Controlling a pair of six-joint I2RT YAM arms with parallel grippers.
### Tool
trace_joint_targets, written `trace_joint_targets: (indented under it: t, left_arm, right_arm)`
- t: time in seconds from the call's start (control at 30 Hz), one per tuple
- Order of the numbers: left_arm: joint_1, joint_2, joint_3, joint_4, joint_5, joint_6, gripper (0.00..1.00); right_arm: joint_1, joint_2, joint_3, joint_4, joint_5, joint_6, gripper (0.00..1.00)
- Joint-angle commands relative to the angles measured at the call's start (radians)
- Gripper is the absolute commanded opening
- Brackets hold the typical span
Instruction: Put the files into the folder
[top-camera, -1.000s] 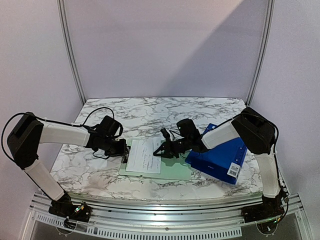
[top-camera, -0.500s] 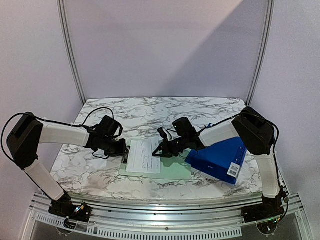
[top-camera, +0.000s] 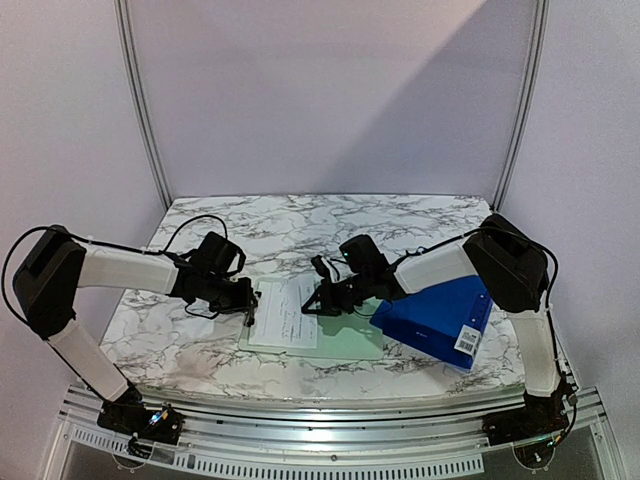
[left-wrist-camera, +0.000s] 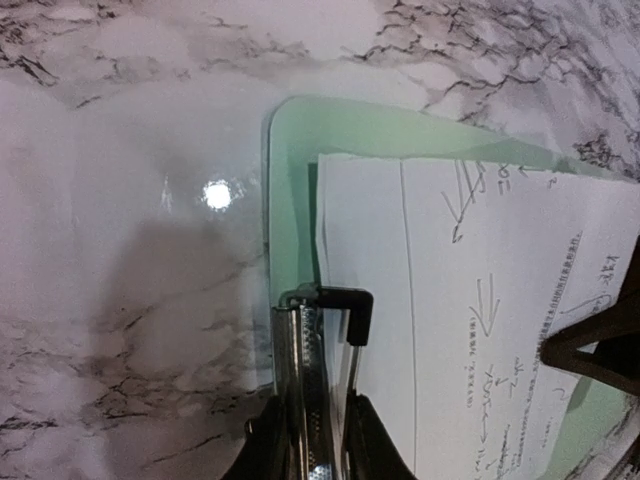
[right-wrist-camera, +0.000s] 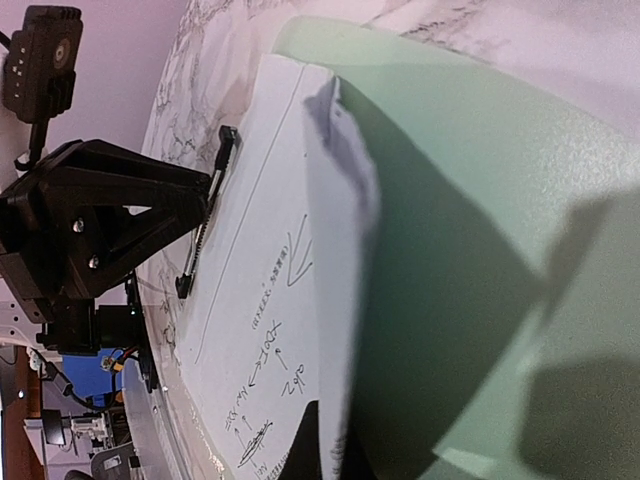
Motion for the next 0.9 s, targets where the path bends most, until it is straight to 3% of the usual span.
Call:
trace_joint_targets:
  t: [0.0,0.87]
  left_arm:
    - [-0.008,0.034,-0.04,-0.03,0.114,-0.024,0.0]
    - [-0.001,0.043,-0.043,-0.026,0.108,-0.03,0.0]
  right_arm:
    - [0.012,0.02,-0.003,-0.083,0.045,-0.002,0.0]
    - [0.027,0.003,-0.005,-0.045,0.038,0.084,0.0]
